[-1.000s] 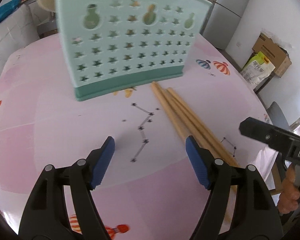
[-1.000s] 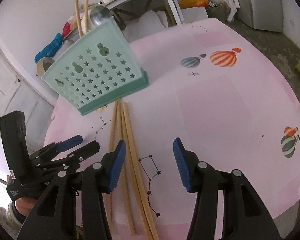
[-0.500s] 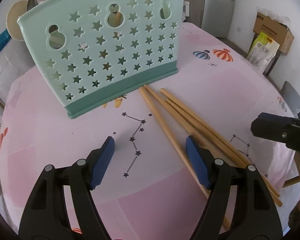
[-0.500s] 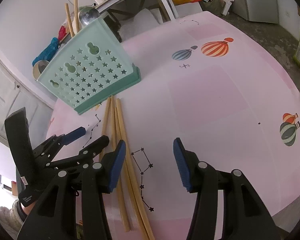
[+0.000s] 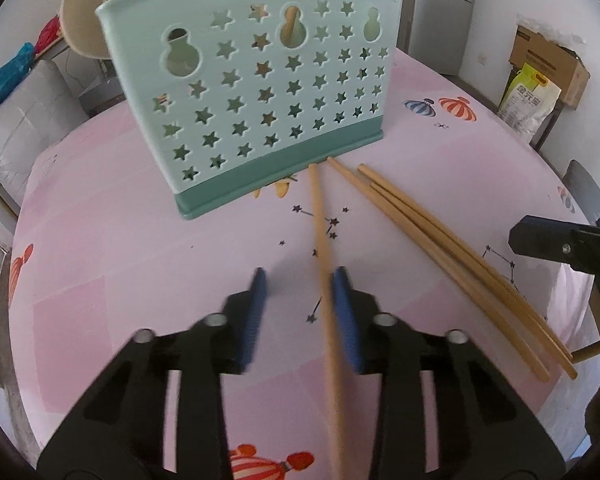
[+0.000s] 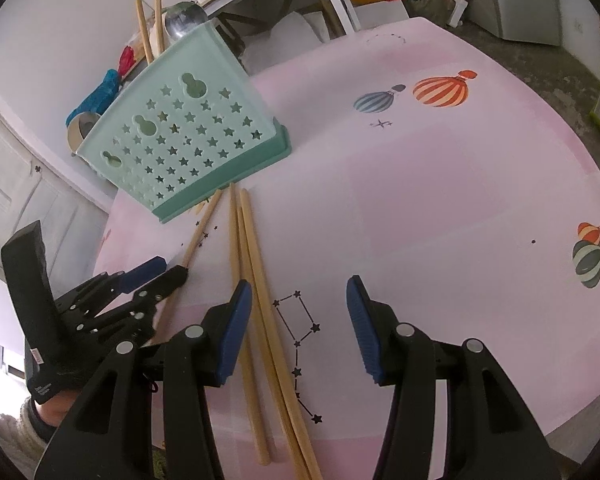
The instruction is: Organize utensils
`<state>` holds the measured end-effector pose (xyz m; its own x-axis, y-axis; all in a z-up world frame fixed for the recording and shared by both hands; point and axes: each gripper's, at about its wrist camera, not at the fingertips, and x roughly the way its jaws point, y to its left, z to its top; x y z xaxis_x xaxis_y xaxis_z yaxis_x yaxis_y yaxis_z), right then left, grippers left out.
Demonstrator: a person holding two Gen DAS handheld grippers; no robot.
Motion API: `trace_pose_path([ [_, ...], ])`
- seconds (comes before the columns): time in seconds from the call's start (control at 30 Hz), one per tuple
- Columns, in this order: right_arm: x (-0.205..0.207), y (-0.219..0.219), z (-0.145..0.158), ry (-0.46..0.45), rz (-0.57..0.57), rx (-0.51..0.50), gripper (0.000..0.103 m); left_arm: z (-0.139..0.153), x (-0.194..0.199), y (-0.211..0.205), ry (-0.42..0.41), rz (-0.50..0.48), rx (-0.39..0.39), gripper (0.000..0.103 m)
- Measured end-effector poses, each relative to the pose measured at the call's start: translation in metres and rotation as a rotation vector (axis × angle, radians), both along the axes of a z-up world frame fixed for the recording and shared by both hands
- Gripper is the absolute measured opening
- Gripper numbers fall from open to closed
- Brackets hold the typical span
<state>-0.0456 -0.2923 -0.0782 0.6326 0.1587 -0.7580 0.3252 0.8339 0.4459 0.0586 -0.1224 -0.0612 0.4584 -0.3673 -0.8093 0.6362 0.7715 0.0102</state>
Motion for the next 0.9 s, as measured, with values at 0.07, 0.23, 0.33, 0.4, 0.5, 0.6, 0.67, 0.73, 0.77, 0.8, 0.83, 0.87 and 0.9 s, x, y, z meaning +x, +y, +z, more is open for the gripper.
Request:
trace_pose_path([
  [0.07,0.0,0.001,0.0,0.001,0.006,-0.002,0.049,0.001,-0.002,0.004,0.002,0.001,0.002,0.013],
  [0.23,0.001,0.005,0.001,0.002,0.015,-0.005,0.049,0.003,-0.006,0.019,0.009,0.009,0.002,0.005],
  [0.33,0.0,0.006,0.001,0.002,0.017,-0.004,0.049,0.004,-0.009,0.03,0.018,0.027,0.003,0.005],
  [0.4,0.001,0.007,0.001,0.003,0.019,-0.005,0.048,0.004,-0.011,0.039,0.028,0.046,0.005,0.005],
  [0.5,0.001,0.009,0.0,0.005,0.023,-0.005,0.049,0.005,-0.012,0.051,0.049,0.078,0.006,0.005],
  [0.6,0.003,0.011,-0.001,0.009,0.028,-0.008,0.049,0.006,-0.013,0.063,0.076,0.1,0.004,0.005],
  [0.67,0.005,0.013,-0.001,0.013,0.032,-0.011,0.049,0.007,-0.012,0.066,0.089,0.103,0.002,0.01],
  [0.73,0.006,0.015,-0.002,0.016,0.039,-0.013,0.049,0.009,-0.011,0.067,0.096,0.106,0.004,0.021],
  [0.77,0.007,0.016,-0.002,0.017,0.042,-0.015,0.049,0.01,-0.009,0.068,0.099,0.108,0.003,0.021],
  [0.8,0.007,0.016,-0.002,0.017,0.044,-0.017,0.049,0.01,-0.007,0.068,0.104,0.11,-0.003,0.021],
  [0.83,0.008,0.017,-0.002,0.018,0.047,-0.021,0.049,0.011,-0.006,0.069,0.106,0.11,-0.006,0.021],
  [0.87,0.008,0.017,-0.002,0.019,0.049,-0.024,0.049,0.012,-0.004,0.069,0.107,0.111,-0.006,0.021],
  [0.9,0.009,0.018,-0.002,0.02,0.051,-0.026,0.049,0.012,-0.002,0.069,0.105,0.111,-0.004,0.021],
])
